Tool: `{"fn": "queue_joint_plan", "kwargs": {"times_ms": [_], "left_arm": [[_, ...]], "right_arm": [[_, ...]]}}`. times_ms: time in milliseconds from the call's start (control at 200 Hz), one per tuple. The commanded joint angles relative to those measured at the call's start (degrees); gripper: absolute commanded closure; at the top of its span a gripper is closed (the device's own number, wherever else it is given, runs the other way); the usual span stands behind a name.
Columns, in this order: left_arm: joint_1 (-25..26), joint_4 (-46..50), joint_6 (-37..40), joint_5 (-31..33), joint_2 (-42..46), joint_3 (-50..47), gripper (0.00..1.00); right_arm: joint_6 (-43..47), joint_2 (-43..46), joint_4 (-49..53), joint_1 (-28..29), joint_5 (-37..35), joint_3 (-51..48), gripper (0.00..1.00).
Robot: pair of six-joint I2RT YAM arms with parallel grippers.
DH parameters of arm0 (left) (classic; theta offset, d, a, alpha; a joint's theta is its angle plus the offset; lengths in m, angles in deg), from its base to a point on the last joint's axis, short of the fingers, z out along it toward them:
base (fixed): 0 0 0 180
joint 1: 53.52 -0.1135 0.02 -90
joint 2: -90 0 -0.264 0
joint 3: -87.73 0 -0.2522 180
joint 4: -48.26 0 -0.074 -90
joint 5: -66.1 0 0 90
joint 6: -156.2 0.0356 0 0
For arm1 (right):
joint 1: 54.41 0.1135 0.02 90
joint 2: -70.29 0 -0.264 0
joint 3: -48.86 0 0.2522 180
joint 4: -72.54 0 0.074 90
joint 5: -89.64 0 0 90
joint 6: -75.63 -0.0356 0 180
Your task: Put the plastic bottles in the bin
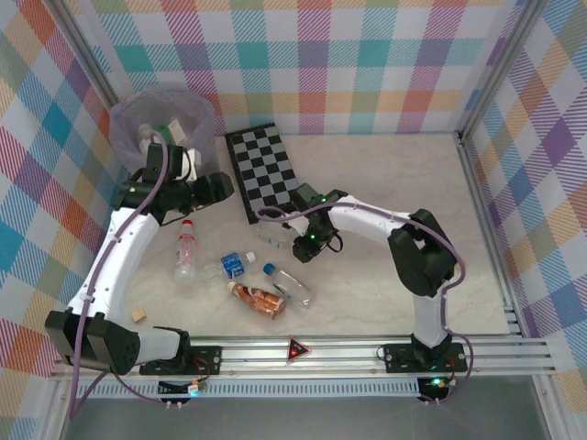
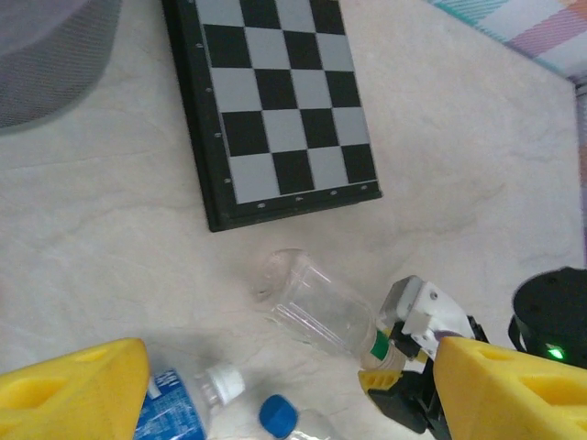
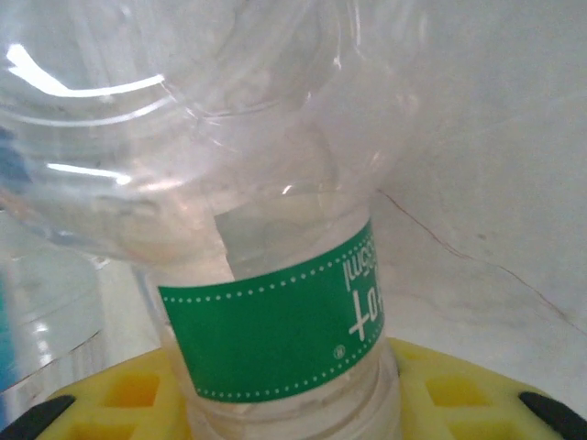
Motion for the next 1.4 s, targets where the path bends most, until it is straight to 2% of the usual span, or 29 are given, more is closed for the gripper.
{"fn": "queue_joint_plan", "kwargs": {"times_ms": [0,175,340,580,750,1045,1240,1395], "left_arm": [[1.5,-7.7,-7.2,-3.5,2.7,-2.4,0.17],[2.9,-20.1,-18.7,-6.8,5.0,-6.6,0.0],[7.2,-34.6,-28.0,-9.3,3.5,-10.5,0.0],[15.8,-41.6,-32.1,-6.6,-2.8,-10.2,0.0],[17.3,-43.2,-33.8,-3.9,-5.4,-10.3,0.0],[17.9,-46.3,-35.6,-3.8,-7.7,-10.2,0.14],[18.0,-46.4,-35.6,-3.5,-8.0,-10.2,0.34],[18.0,-46.6,-35.6,-4.0,-8.0,-10.4,0.43]], "right_arm": [[-1.6,6.0,0.8,-1.8,0.2,-0.6,0.66],[-7.8,11.7,-1.1,-3.3,1.0,0.2,0.65],[-15.0,15.2,-8.5,-3.4,6.3,0.3,0.65],[-18.1,16.0,-12.2,-3.3,8.4,2.8,0.65],[-19.5,19.1,-16.6,-3.3,10.5,0.6,0.64],[-21.0,20.0,-18.6,-3.3,12.5,-0.1,0.64],[-20.7,19.4,-18.1,-3.3,12.1,0.1,0.63],[-20.7,18.4,-15.9,-3.3,11.8,2.1,0.55]]}}
